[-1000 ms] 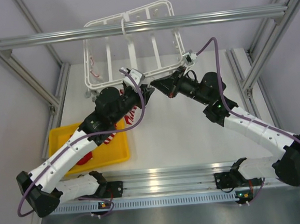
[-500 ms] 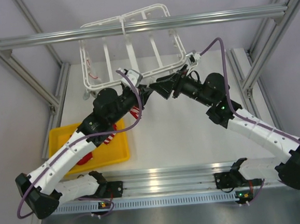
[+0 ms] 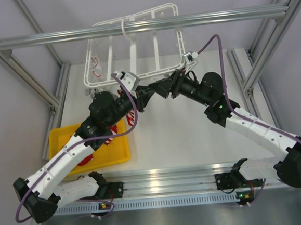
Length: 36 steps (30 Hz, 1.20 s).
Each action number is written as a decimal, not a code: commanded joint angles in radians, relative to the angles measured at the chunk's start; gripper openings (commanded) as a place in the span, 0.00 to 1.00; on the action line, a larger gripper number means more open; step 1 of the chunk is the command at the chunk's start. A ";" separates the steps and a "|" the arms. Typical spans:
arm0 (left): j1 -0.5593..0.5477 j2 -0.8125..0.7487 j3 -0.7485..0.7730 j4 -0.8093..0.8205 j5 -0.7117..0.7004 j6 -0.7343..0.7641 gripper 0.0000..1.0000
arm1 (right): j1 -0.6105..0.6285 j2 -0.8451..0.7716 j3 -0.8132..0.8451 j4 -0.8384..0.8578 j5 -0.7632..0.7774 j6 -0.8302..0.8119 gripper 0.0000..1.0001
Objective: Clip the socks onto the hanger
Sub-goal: Open the clamp at the hanger.
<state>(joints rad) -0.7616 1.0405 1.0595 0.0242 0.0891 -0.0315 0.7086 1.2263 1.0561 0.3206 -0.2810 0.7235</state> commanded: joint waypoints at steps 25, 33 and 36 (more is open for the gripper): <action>-0.005 -0.057 -0.072 0.013 0.083 0.094 0.37 | -0.006 0.022 0.068 0.080 -0.014 0.053 0.00; -0.007 -0.089 -0.072 0.003 0.034 0.094 0.56 | -0.014 0.015 0.045 0.094 -0.036 0.057 0.00; -0.005 -0.079 -0.059 0.020 0.026 0.093 0.56 | -0.014 0.015 0.042 0.112 -0.064 0.067 0.00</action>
<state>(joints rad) -0.7628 0.9707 0.9871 0.0113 0.1215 0.0559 0.7025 1.2449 1.0691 0.3752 -0.3058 0.7879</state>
